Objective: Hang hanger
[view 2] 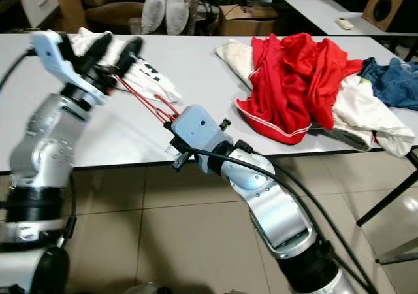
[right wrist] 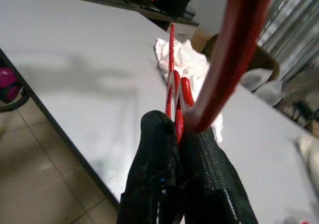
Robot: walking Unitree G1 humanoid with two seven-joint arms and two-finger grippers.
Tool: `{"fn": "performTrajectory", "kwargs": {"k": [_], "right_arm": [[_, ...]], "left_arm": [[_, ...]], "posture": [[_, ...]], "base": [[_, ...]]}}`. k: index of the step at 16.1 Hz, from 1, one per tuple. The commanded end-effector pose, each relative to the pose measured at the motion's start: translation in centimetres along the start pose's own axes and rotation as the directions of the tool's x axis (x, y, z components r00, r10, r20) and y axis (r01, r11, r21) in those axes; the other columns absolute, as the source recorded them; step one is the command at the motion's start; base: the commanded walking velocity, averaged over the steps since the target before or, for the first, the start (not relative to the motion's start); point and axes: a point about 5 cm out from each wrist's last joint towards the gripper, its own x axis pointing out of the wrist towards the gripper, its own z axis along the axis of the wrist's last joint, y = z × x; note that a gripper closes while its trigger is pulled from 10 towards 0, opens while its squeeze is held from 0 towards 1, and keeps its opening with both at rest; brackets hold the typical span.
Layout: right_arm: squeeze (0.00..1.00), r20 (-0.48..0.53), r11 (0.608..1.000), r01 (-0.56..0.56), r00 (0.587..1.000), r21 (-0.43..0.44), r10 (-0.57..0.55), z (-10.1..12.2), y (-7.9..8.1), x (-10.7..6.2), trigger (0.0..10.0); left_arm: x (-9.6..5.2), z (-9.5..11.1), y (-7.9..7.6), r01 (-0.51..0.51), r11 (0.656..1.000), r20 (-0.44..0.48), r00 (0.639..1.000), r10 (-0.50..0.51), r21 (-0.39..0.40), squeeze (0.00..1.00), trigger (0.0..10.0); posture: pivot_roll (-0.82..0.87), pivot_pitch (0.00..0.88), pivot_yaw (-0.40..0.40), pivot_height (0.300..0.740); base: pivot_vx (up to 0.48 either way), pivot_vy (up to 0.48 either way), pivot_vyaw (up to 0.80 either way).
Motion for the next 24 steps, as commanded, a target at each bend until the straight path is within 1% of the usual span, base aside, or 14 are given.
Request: {"fn": "performTrajectory", "kwargs": {"k": [1,2,3,4,5,6,7,9,10,12,14,18,19,24], "right_arm": [[0.0,0.026,0.999,0.016,1.0,0.045,-0.017,0.1,-0.7,-0.2,10.0],[0.0,0.049,0.995,0.011,0.999,0.098,-0.016,0.2,-1.2,-0.4,10.0],[0.0,0.056,0.994,0.01,0.998,0.112,-0.016,0.2,-1.3,-0.5,10.0],[0.0,0.038,0.982,0.074,0.996,0.175,-0.082,-0.3,-2.6,-1.2,10.0],[0.0,0.022,0.979,0.103,0.994,0.174,-0.108,-0.6,-3.0,-1.6,10.0],[0.0,-0.007,0.974,0.14,0.99,0.176,-0.14,-1.0,-3.3,-1.7,10.0],[0.0,-0.108,0.936,0.272,0.961,0.224,-0.254,-2.6,-4.2,-2.3,10.0],[0.0,-0.249,0.886,0.416,0.898,0.206,-0.364,-4.8,-4.7,-2.8,10.0],[0.0,-0.235,0.874,0.436,0.892,0.215,-0.387,-4.9,-4.6,-2.8,10.0],[0.0,-0.22,0.853,0.482,0.87,0.2,-0.44,-4.9,-4.9,-2.6,10.0],[0.0,-0.186,0.842,0.473,0.88,0.259,-0.437,-4.8,-4.6,-2.3,10.0],[0.0,-0.152,0.85,0.438,0.899,0.294,-0.41,-4.5,-3.5,-2.3,10.0],[0.0,-0.137,0.86,0.437,0.899,0.263,-0.416,-4.6,-3.3,-2.7,10.0],[0.0,-0.15,0.819,0.47,0.882,0.328,-0.446,-5.4,-3.7,-2.7,10.0]], "left_arm": [[-0.1,0.0,1.2,-0.072,0.996,-0.018,0.997,0.073,0.047,0.0,10.0],[-0.8,-0.1,2.6,-0.133,0.986,-0.038,0.99,0.138,0.102,0.0,10.0],[-1.0,-0.1,2.9,-0.145,0.982,-0.043,0.988,0.151,0.118,0.0,10.0],[-2.6,-0.4,3.6,-0.163,0.97,-0.079,0.98,0.18,0.182,0.0,10.0],[-3.4,-0.6,3.7,-0.164,0.963,-0.096,0.978,0.187,0.212,0.0,10.0],[-3.9,-0.9,3.7,-0.161,0.961,-0.126,0.973,0.193,0.225,0.0,10.0],[-5.7,-2.1,2.6,-0.118,0.96,-0.191,0.967,0.169,0.254,0.0,10.0],[-7.5,-3.5,1.5,-0.103,0.955,-0.221,0.961,0.168,0.278,0.0,10.0],[-8.3,-4.0,1.1,-0.152,0.956,-0.204,0.957,0.206,0.252,0.0,10.0],[-8.6,-4.2,0.7,-0.18,0.957,-0.2,0.953,0.227,0.229,0.0,10.0],[-8.8,-4.7,-0.4,-0.16,0.953,-0.233,0.947,0.222,0.258,0.0,10.0],[-9.6,-5.7,0.2,-0.237,0.946,-0.254,0.922,0.291,0.223,0.0,10.0],[-9.7,-5.8,0.4,-0.249,0.943,-0.254,0.919,0.303,0.222,0.0,10.0],[-8.6,-5.9,-0.4,-0.213,0.948,-0.243,0.932,0.27,0.238,0.0,10.0]], "posture": [[-0.05,0.0,-0.013,0.74],[-0.05,0.0,-0.012,0.74],[-0.05,0.0,-0.014,0.74],[-0.05,0.0,-0.014,0.74],[-0.06,0.0,-0.014,0.74],[-0.06,0.0,-0.014,0.74],[-0.06,0.0,-0.017,0.74],[-0.05,0.0,-0.039,0.74],[-0.05,0.0,-0.05,0.74],[-0.04,0.0,-0.063,0.74],[-0.03,0.0,-0.069,0.74],[-0.06,0.0,-0.059,0.74],[-0.07,0.0,-0.047,0.74],[-0.05,0.0,-0.043,0.74]], "base": [[0.0,0.0,0.0],[0.0,0.0,0.0],[0.0,0.0,0.0],[0.0,0.0,0.0],[0.0,0.0,0.0],[0.0,0.0,0.0],[0.0,0.0,0.0],[0.0,0.0,0.0],[0.0,0.0,0.0],[0.0,0.0,0.0],[0.366,0.0,0.0],[0.418,0.0,0.0],[0.439,0.0,0.0],[0.455,0.0,0.0]]}}
